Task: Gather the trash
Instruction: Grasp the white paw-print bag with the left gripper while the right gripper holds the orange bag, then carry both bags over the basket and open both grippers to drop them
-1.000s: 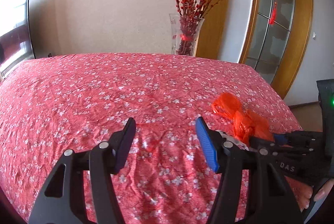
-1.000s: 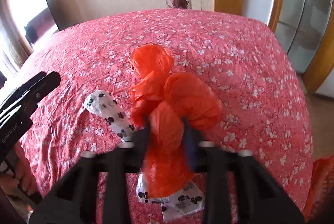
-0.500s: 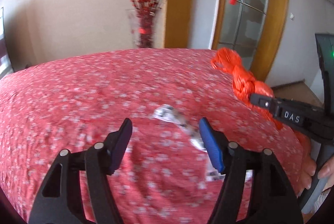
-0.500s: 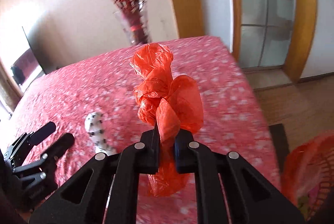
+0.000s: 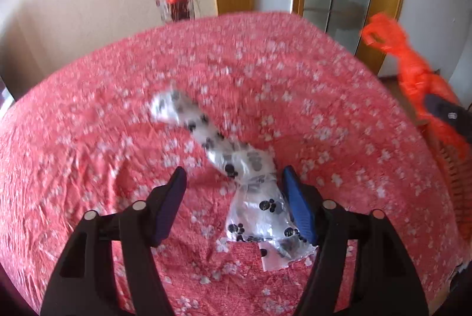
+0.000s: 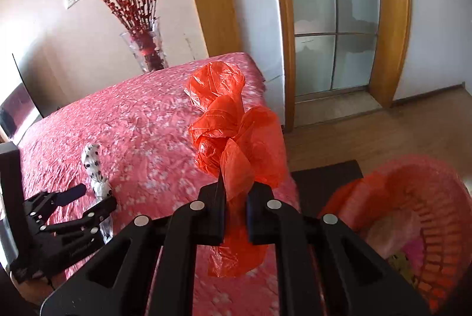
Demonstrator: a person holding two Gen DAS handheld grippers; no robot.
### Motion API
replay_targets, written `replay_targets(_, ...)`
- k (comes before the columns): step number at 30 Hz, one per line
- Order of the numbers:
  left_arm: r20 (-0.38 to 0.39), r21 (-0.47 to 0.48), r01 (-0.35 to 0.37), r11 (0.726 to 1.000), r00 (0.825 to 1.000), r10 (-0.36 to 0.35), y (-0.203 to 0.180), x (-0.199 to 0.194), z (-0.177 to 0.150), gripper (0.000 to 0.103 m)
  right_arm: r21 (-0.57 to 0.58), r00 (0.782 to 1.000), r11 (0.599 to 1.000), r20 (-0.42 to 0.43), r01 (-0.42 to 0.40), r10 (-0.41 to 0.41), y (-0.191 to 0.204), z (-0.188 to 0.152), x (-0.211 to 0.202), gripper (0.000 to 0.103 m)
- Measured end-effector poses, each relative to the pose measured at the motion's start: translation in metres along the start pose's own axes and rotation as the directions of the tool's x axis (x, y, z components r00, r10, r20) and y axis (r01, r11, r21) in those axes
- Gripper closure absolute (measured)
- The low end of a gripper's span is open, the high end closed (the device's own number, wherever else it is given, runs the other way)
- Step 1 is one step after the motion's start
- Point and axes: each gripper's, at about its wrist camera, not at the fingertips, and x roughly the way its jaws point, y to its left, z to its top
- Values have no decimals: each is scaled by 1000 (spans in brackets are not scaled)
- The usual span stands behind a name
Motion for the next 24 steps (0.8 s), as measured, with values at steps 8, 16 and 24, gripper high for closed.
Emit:
replay_targets(8,69,-29,53,998,996,-51,0,-1,14,90,46,999,999,35,11,-12,-33,-11,-32,92)
replay_targets(16,172,-12,131,991,977,-127,-33,-41,24,90,110,994,994,101,21,-32,-69,-18,-71,92)
replay_targets(24,243,111,295,949,918,-313,-96,-93,29,90,164,988,986,141,40,-64,-103,-31,-103,92)
